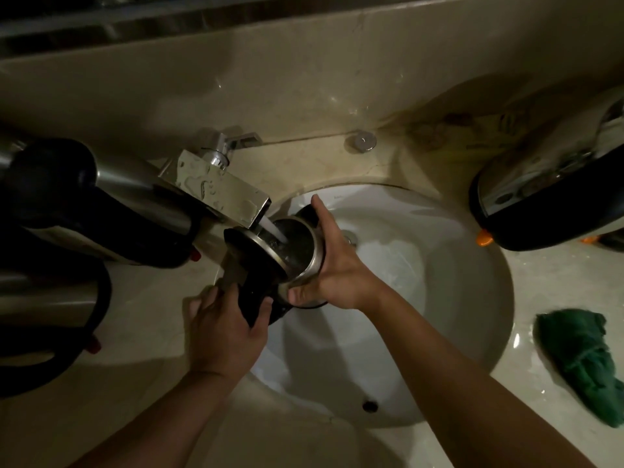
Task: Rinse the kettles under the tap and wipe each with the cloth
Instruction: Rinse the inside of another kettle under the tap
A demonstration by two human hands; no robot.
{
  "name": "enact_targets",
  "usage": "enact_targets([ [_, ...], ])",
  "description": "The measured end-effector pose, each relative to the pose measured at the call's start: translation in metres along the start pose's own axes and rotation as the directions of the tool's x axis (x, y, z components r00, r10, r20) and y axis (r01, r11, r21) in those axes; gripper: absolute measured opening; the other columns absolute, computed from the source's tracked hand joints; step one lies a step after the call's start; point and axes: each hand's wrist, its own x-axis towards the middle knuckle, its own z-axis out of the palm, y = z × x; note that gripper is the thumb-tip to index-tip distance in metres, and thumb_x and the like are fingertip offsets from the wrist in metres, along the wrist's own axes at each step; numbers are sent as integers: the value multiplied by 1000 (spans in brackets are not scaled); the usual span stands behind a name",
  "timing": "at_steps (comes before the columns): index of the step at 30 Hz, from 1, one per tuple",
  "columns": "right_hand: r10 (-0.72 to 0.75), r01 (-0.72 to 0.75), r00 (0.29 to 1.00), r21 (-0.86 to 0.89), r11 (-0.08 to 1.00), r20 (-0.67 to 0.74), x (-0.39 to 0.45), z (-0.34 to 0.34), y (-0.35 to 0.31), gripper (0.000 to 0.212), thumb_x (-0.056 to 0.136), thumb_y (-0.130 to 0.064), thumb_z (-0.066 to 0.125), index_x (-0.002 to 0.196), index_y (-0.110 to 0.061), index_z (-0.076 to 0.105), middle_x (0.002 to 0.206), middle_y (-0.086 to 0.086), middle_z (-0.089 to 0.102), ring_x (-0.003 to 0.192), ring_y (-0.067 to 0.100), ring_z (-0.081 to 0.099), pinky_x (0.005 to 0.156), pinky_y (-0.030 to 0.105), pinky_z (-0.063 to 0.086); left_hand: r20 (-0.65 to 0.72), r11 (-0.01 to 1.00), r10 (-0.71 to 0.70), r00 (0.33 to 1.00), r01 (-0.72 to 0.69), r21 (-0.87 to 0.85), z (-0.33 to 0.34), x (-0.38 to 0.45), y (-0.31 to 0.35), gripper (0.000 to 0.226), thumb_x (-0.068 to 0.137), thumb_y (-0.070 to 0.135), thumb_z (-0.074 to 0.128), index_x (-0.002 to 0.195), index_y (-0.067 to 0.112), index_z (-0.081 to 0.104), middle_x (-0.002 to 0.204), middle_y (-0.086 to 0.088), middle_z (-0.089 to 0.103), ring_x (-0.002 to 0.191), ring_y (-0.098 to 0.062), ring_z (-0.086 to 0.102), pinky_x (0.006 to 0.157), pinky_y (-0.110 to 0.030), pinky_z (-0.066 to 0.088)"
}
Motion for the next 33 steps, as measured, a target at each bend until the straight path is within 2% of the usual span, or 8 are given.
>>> enact_targets([
  [11, 14, -15, 1000, -21, 1000, -14, -5, 1, -5, 154, 42, -46, 99, 161, -52, 1, 163, -3, 33, 152, 25, 34, 123, 54, 37, -51, 999, 23, 998, -24, -26, 0, 0, 0, 54, 84, 57, 48, 115, 15, 60, 98, -8, 70, 94, -26, 60, 86, -41, 40],
  [15, -19, 22, 1000, -144, 989, 25, -17, -9, -19, 146, 52, -54, 96, 162, -53, -1, 168, -2, 24, 159, 27, 19, 125, 60, 28, -56, 999, 47, 997, -48, -5, 0, -2, -2, 49, 83, 57, 50, 105, 14, 61, 96, -6, 68, 89, -24, 59, 83, -39, 37],
  [18, -13, 12, 1000, -241, 970, -2, -16, -24, -61, 142, 58, -33, 100, 165, -45, 8, 175, -4, 8, 162, 20, 6, 129, 47, 21, -76, 999, 46, 996, -46, 3, -2, -3, 1, 49, 83, 58, 50, 99, 13, 62, 90, -8, 67, 87, -26, 60, 84, -40, 39],
  [20, -115, 109, 993, -327, 939, 1, 0, -31, -98, 121, 71, -17, 94, 167, -31, 21, 175, -2, 12, 159, 12, 11, 127, 32, 23, -90, 1000, 23, 996, -23, -7, -2, -1, 3, 51, 83, 58, 50, 95, 10, 63, 88, -11, 67, 87, -28, 60, 84, -42, 42],
  [23, -133, 129, 989, -61, 990, -71, 40, -32, -142, 80, 93, -10, 70, 163, -24, 34, 167, -4, 34, 138, -2, 32, 103, 6, 39, -141, 999, 40, 989, -41, -6, -2, -2, 2, 51, 81, 56, 52, 95, 8, 64, 89, -12, 66, 88, -27, 56, 82, -41, 43],
  [28, -40, 38, 998, -48, 998, -51, 64, -9, -159, 41, 80, -38, 55, 110, -16, 72, 111, 0, 73, 108, 21, 66, 89, 29, 49, -86, 996, 79, 993, -81, -20, -2, -3, -4, 41, 80, 52, 54, 91, 13, 61, 87, -11, 65, 84, -33, 59, 81, -40, 34],
  [31, -19, 14, 997, -70, 997, -71, 28, -13, -151, 47, 88, -47, 53, 126, -24, 70, 128, -5, 71, 121, 12, 63, 104, 30, 47, -84, 989, 149, 985, -149, 9, -6, -3, -2, 32, 71, 46, 58, 83, 17, 59, 74, -8, 63, 79, -33, 61, 75, -40, 30],
  [33, -157, 95, 969, -305, 948, -188, -19, -12, -138, 45, 100, -41, 51, 141, -25, 60, 144, -7, 61, 132, 8, 52, 112, 27, 41, -58, 986, 167, 984, -167, 5, -9, -2, -1, 27, 65, 42, 60, 80, 19, 61, 70, -4, 65, 78, -32, 63, 74, -39, 29],
])
